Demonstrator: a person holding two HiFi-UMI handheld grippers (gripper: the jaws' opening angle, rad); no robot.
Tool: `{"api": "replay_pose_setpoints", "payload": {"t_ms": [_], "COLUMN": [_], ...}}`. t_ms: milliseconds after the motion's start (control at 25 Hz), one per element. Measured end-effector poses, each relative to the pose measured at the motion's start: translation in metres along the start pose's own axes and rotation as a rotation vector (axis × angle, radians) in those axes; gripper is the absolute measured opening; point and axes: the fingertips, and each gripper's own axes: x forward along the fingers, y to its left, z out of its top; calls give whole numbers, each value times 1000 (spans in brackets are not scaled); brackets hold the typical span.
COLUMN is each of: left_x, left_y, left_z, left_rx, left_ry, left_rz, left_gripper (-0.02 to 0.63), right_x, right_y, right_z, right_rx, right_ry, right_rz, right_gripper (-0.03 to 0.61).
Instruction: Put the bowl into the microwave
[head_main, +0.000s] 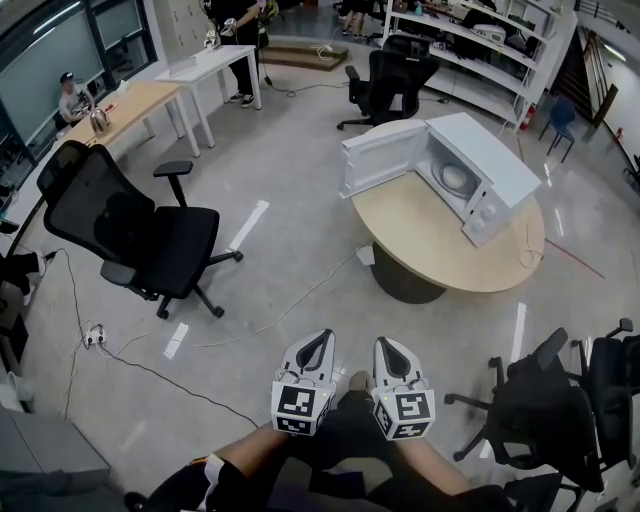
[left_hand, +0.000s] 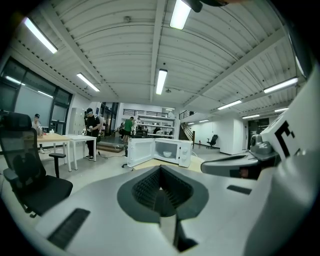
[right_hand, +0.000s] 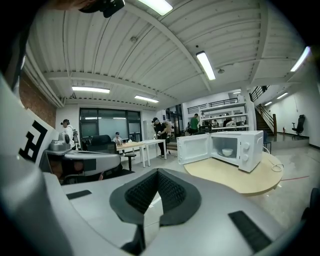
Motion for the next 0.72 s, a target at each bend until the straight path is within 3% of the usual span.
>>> {"api": "replay_pose_setpoints", "payload": {"t_ms": [720], "left_x": [-3], "left_y": [2], "left_z": [1], "left_rx": [-3], "left_ry": [-3], "left_rz": [17], "left_gripper": [46], "right_x": [2], "right_y": [1], "right_z": [-2], "right_rx": [-7], "right_ry": [9], "right_rz": [18], "right_gripper": [14]}}
